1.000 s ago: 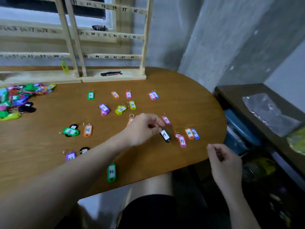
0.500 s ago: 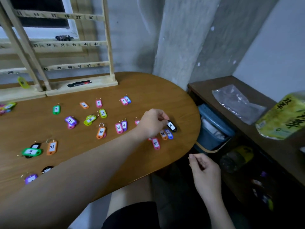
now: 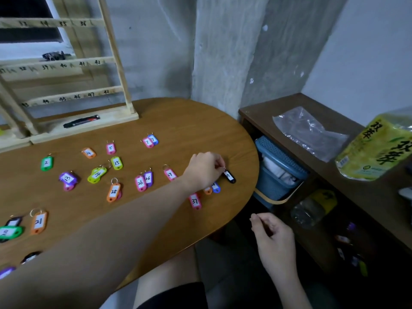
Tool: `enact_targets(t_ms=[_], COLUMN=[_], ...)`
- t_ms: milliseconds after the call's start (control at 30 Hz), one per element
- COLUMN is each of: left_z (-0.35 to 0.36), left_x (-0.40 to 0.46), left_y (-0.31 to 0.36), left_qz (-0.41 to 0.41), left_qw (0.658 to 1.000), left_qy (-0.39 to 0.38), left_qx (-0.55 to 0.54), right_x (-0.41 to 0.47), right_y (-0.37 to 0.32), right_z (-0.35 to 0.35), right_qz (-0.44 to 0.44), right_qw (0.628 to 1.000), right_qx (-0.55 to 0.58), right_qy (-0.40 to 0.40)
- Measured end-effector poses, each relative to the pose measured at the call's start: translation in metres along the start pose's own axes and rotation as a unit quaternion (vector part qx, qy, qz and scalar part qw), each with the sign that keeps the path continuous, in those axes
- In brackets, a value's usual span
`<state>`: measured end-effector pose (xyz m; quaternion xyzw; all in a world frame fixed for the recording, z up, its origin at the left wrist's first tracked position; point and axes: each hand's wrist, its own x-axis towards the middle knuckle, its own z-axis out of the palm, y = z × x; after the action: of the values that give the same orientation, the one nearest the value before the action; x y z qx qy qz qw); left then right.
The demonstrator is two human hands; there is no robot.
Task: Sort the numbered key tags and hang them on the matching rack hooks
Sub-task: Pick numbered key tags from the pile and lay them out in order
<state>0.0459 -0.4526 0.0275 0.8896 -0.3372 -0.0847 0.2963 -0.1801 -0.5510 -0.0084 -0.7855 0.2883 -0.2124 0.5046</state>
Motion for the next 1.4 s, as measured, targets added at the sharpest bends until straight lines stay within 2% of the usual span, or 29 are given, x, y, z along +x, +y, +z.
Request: enact_targets(t_ms=[233,367,567,733,933,1033,1133,1233,1400], left_z=[-0.015,-0.052,-0.120,-0.172,-0.221,-0.230,-0.230,-0.229,-0.216], left_x=[-0.010,-0.030,-0.100,-0.200,-0.341,-0.402,-0.449,-0.482,-0.501], left_y=[-0.016,-0.036,-0.097,-0.170,-0.240,-0.269,-0.292,-0.308,-0.325], left_qz=[0.066,0.062,-0.017,-0.127,-0.278,-0.345,-0.386,-0.428,-0.423], left_qw=[0.990,0.981,0.973,0.954,0.914,0.880,0.837,0.796,0.770], left_qy=[0.027,0.050,0.102,0.173,0.252,0.301,0.363,0.411,0.457], left_qx=[0.120,0.175,0.204,0.209,0.152,0.130,0.134,0.124,0.142], right_x=[0.000,-0.001,-0.003,-0.018,-0.072,-0.102,-0.129,-0.155,-0.189], right_y=[-0.015,-0.035,-0.072,-0.102,-0.150,-0.173,-0.195,-0.215,-0.244], right_z=[0.015,0.037,0.088,0.157,0.247,0.287,0.323,0.357,0.412], right_qz=[-0.020,-0.048,-0.112,-0.179,-0.250,-0.257,-0.264,-0.303,-0.354], right_qw=[0.999,0.997,0.989,0.968,0.921,0.898,0.874,0.844,0.791], right_qx=[0.030,0.052,0.043,0.043,0.045,0.049,0.035,-0.030,-0.130], right_qy=[-0.009,-0.037,-0.089,-0.168,-0.296,-0.354,-0.405,-0.442,-0.482])
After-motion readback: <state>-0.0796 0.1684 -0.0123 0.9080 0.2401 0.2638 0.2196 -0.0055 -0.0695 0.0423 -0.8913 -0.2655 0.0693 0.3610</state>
